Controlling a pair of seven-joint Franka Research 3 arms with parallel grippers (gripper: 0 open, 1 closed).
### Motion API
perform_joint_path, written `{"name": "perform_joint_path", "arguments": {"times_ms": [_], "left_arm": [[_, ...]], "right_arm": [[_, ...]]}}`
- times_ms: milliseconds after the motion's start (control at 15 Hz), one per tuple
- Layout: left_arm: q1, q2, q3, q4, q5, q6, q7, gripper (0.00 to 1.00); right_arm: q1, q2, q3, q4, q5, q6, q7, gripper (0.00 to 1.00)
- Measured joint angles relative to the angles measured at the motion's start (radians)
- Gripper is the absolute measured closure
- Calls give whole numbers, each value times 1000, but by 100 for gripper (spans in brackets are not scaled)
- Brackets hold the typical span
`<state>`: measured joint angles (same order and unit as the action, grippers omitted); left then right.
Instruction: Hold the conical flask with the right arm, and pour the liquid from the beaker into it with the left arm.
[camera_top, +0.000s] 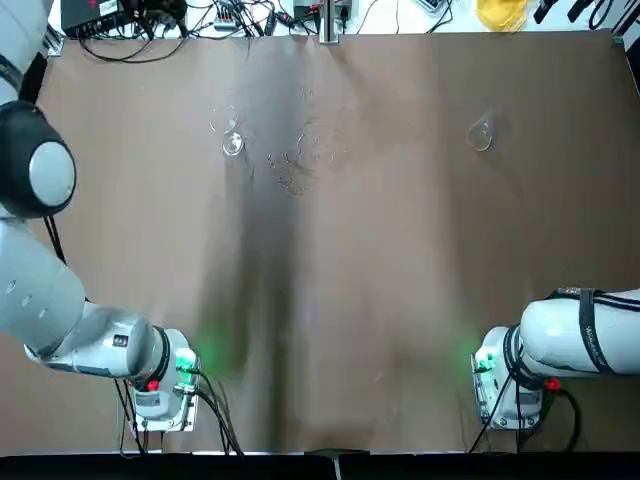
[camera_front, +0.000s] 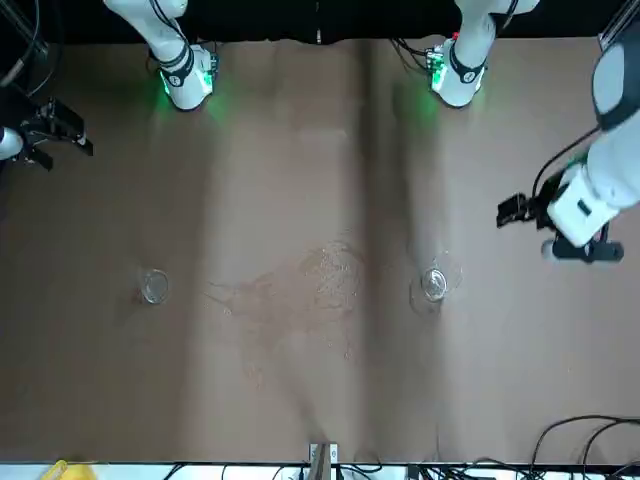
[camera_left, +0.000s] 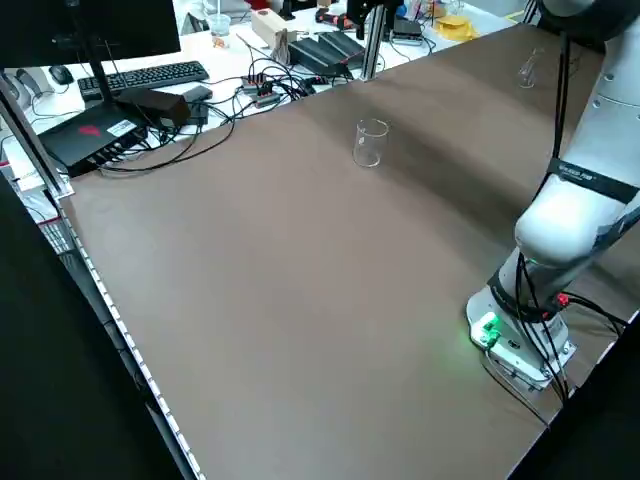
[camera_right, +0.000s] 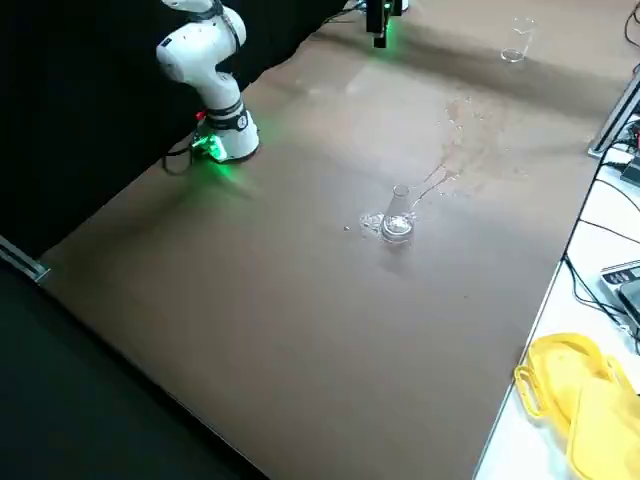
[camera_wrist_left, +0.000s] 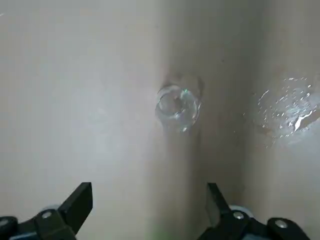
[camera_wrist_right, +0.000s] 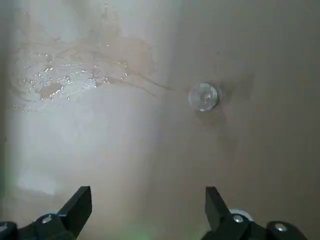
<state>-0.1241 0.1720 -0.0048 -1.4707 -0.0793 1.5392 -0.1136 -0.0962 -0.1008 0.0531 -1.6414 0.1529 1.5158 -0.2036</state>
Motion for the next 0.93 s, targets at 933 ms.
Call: {"name": "perform_joint_path", "arguments": {"times_ms": [933], "left_arm": [[-7, -140, -15, -67, 103, -48, -80, 0]], "right_arm": [[36, -29, -8, -4, -79, -70, 45, 0]]}}
